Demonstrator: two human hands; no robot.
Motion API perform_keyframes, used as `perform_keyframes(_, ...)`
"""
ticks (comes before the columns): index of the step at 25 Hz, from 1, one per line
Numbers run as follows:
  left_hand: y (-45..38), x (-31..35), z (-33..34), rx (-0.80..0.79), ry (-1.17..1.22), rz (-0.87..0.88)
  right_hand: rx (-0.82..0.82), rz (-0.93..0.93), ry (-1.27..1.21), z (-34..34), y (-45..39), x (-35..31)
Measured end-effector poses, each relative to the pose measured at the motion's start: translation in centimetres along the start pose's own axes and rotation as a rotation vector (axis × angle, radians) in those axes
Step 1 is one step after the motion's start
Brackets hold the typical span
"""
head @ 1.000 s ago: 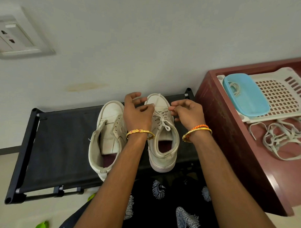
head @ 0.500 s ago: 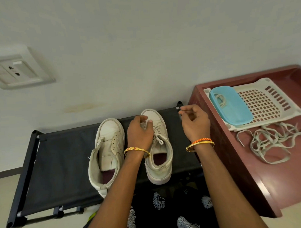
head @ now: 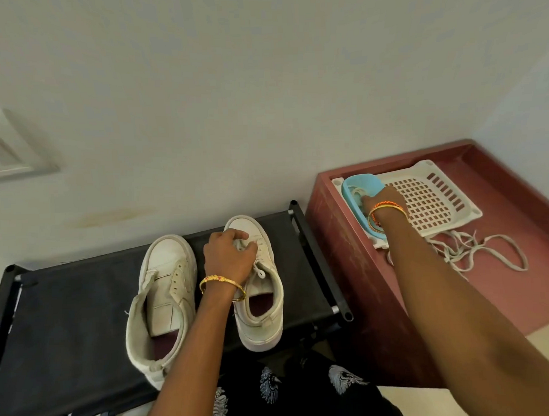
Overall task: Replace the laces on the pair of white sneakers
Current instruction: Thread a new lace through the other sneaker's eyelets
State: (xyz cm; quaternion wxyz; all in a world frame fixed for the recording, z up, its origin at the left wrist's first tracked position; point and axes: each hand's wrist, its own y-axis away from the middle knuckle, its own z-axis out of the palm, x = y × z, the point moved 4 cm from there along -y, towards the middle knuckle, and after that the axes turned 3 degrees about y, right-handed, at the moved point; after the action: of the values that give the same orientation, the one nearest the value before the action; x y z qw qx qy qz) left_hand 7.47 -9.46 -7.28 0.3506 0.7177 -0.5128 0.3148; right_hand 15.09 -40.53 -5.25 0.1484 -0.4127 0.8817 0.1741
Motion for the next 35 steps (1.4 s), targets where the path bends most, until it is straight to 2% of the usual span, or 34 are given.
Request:
perform_keyframes(4,-0.5,-0.5,0.0,0.004,-0.029,0.014,0.081,-0.001,0.096,1.0,-0.7,-1.0)
perform_keyframes(7,-0.7,-0.7,0.1,0.015,-0.03,0.021,0.097,0.015,0.08,1.5,-0.8,-1.2)
perform_keyframes(10,-0.7,-0.5,-0.1,0.029,-0.038,0.049,0.178,0.022,-0.045,-0.1,-0.3,-1.0)
perform_keyframes(12,-0.5,-0.1,-0.4,0.069,-0.011,0.083,0.252,-0.062,-0.195,-2.4,1.1,-1.8)
perform_keyframes(13,-0.3,0.3,-0.8,0.093,0.028,0.114,0.239,-0.139,-0.279,-3.4,2.4,-2.7)
perform_keyframes(16,0.8,1.8,-2.2,0.178,0.217,0.231,-0.042,-0.371,-0.522,-4.7,8.7,-6.3)
perform_keyframes(19,2.5,3.0,-3.9,0.188,0.468,0.267,-0.428,-0.434,-0.771,-4.0,15.3,-9.3)
perform_keyframes(21,3.7,3.7,-5.0,0.115,0.647,0.279,-0.576,-0.425,-0.871,-3.1,18.7,-10.4)
perform_keyframes(23,4.7,3.8,-6.3,-0.03,0.809,0.203,-0.628,-0.4,-0.95,-1.9,21.2,-11.3)
perform_keyframes(25,5.6,3.0,-7.5,-0.122,0.859,0.105,-0.648,-0.404,-0.958,-0.1,23.1,-12.0)
perform_keyframes(26,5.9,2.3,-8.2,-0.1,0.829,0.091,-0.663,-0.426,-0.923,1.0,23.7,-12.4)
perform_keyframes(28,5.7,0.5,-9.7,0.041,0.775,0.058,-0.71,-0.493,-0.823,2.8,24.6,-13.1)
perform_keyframes(31,4.5,-2.0,-11.9,0.193,0.863,-0.031,-0.764,-0.582,-0.67,4.8,25.4,-14.1)
perform_keyframes(35,3.7,-3.1,-13.4,0.284,0.782,0.009,-0.668,-0.573,-0.56,7.0,24.0,-14.4)
